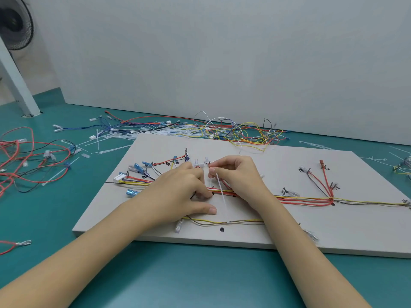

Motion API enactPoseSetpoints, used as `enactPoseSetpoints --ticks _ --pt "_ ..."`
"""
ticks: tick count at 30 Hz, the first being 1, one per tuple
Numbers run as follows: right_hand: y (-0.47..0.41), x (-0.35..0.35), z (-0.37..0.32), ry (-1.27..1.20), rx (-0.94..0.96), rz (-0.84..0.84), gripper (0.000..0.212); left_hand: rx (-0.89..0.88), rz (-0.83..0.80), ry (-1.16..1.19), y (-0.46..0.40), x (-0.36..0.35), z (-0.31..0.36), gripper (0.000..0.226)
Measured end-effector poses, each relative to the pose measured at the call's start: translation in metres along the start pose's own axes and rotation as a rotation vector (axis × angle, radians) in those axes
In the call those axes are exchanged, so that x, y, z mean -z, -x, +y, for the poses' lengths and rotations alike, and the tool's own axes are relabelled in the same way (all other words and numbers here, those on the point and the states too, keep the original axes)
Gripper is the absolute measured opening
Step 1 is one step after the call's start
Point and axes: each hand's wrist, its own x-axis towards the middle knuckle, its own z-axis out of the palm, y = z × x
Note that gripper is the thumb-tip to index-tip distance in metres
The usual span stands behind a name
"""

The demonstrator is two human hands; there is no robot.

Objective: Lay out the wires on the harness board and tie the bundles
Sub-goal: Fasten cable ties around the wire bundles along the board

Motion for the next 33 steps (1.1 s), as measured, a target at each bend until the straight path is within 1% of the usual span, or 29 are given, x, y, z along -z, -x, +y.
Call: enactPoseSetpoints --ticks 3,7,9,14,16,18,20,24,25,28,33 --pt "0.000 0.000 0.001 -0.011 -0.006 -0.003 0.020 0.002 -0.027 -0.071 0.002 0.002 0.000 0.061" --pt "-0.001 0.000 0.001 -0.011 -0.007 -0.008 0.019 -0.006 -0.103 -0.123 0.005 0.005 0.002 0.041" --pt "-0.001 0.000 0.002 -0.007 -0.003 -0.006 0.018 -0.018 -0.115 -0.179 0.005 0.006 0.006 0.036" --pt "-0.001 0.000 0.002 -0.001 0.002 -0.001 0.016 -0.054 -0.078 -0.323 0.005 0.005 0.016 0.035" --pt "-0.001 0.000 0.001 0.000 0.002 0.001 0.014 -0.069 -0.057 -0.349 0.004 0.004 0.019 0.036" --pt "0.000 0.000 0.001 0.000 0.004 -0.003 0.012 -0.085 -0.001 -0.347 0.003 0.002 0.021 0.036" --pt "0.000 0.000 0.001 0.000 0.005 -0.002 0.010 -0.112 0.075 -0.312 0.001 0.000 0.022 0.035" --pt "0.001 0.002 0.002 -0.004 0.004 0.001 0.009 -0.170 0.251 -0.241 -0.003 -0.006 0.016 0.024" --pt "0.001 0.002 0.001 -0.004 0.004 -0.002 0.010 -0.152 0.258 -0.186 -0.004 -0.008 0.013 0.025" --pt "0.001 0.002 0.001 0.001 0.003 -0.005 0.018 -0.103 0.213 0.020 -0.006 -0.014 0.006 0.028" --pt "0.003 0.007 -0.002 -0.039 -0.024 -0.041 0.021 -0.012 0.188 0.329 -0.008 -0.016 -0.001 0.015"
